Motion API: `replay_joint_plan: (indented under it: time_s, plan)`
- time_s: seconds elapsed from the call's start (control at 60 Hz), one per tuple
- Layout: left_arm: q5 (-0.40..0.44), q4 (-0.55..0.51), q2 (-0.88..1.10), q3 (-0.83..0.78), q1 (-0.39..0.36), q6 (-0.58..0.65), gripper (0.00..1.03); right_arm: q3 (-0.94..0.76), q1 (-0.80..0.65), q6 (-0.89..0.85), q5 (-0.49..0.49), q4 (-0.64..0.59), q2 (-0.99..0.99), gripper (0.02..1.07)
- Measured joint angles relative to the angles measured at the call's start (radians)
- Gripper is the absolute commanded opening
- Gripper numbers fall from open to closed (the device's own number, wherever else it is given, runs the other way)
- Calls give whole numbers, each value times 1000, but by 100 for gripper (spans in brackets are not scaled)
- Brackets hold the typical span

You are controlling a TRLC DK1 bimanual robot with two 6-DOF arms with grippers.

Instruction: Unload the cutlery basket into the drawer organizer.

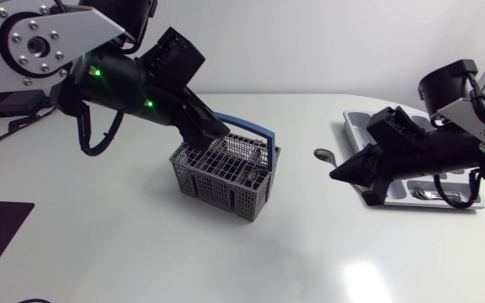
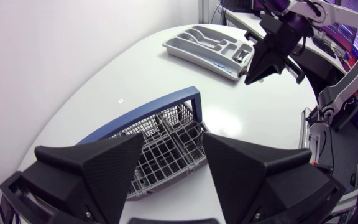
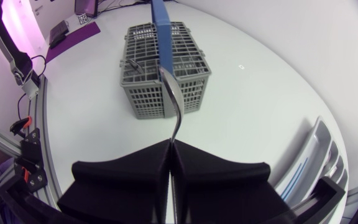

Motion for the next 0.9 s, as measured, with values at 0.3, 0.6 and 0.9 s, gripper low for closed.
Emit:
replay_joint_plan:
  time_s: [0.3,0.6,0.9]
  plan:
    - [-2,0,-8,-50,-36,25,69,24,-264,-323,-31,-173,54,8]
    - [-107,32,-11,-109,-121,24,69,171,-536,-655,-37,-303,266,8]
    - [-163,67,-12,-113,-168,-36,68,305,-648,-821,28,-309,433,8]
